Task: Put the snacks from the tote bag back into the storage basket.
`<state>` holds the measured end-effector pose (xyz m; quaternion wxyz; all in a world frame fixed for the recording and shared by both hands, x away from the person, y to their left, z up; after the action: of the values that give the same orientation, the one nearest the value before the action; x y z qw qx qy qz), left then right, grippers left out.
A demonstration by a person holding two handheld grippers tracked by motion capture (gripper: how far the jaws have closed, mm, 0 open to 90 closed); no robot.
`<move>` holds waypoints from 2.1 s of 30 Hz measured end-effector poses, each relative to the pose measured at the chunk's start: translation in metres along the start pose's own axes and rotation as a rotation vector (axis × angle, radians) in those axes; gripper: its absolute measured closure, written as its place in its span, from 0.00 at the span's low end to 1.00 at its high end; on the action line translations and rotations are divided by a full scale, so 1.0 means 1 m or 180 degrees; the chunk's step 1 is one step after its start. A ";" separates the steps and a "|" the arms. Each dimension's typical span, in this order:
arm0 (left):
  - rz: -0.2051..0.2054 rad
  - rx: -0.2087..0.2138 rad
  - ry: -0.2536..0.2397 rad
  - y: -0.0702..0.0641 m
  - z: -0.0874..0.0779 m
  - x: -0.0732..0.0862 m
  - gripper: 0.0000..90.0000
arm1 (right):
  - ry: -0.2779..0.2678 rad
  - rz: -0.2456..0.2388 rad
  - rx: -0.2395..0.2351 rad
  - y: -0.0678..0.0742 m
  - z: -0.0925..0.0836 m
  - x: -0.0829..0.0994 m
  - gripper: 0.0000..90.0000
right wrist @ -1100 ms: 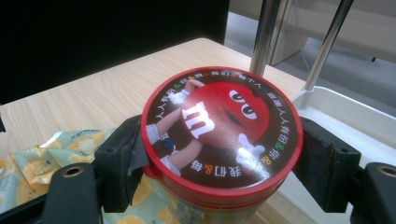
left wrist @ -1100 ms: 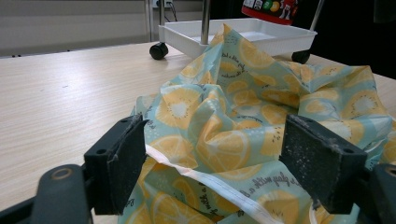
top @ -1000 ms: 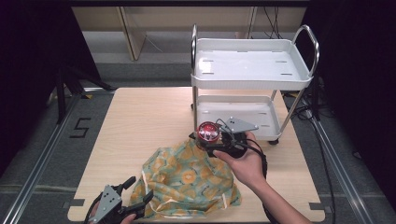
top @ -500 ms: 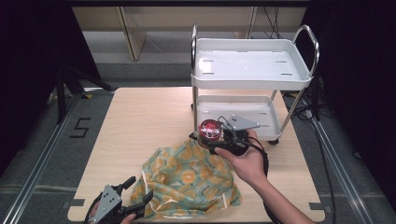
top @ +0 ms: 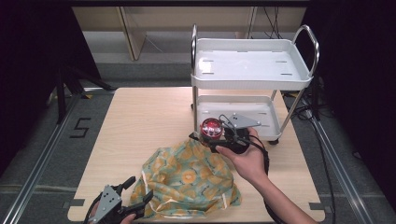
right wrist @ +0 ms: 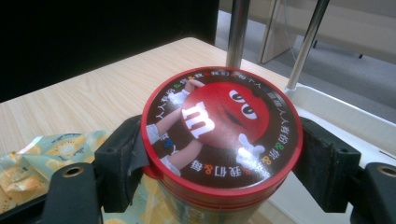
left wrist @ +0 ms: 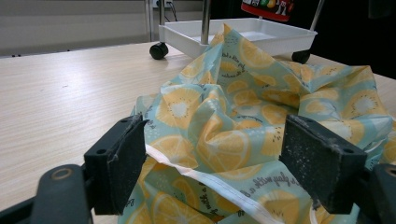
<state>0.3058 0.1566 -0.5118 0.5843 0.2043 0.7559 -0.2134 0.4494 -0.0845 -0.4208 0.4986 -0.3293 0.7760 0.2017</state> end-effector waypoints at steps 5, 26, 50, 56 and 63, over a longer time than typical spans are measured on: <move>0.0000 -0.0002 0.0000 0.000 0.000 0.000 0.24 | -0.0003 0.0004 0.0010 -0.003 0.001 -0.001 0.29; 0.0007 -0.0016 0.0045 0.001 -0.001 0.001 0.24 | -0.0006 0.0078 0.0110 -0.015 0.003 -0.005 0.29; 0.0005 -0.0016 0.0047 0.002 -0.001 0.001 0.24 | 0.0011 0.0124 0.0170 -0.025 0.009 -0.005 0.29; 0.0026 -0.0009 0.0045 0.002 -0.001 0.001 0.24 | 0.0027 0.0087 0.0156 -0.028 0.012 -0.005 0.29; 0.0016 0.0010 0.0014 0.002 -0.001 0.000 0.24 | 0.0014 0.0196 0.0195 -0.029 0.016 -0.005 0.29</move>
<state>0.3065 0.1587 -0.5120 0.5828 0.2076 0.7563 -0.2127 0.4816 -0.0928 -0.4229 0.5003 -0.2903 0.7927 0.1924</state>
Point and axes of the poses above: each handheld gripper's, and its own axes: z roughly forward along the jaws, x roughly out of its underside, y roughly to its left, the point moved 9 cm from there along z, roughly forward along the jaws
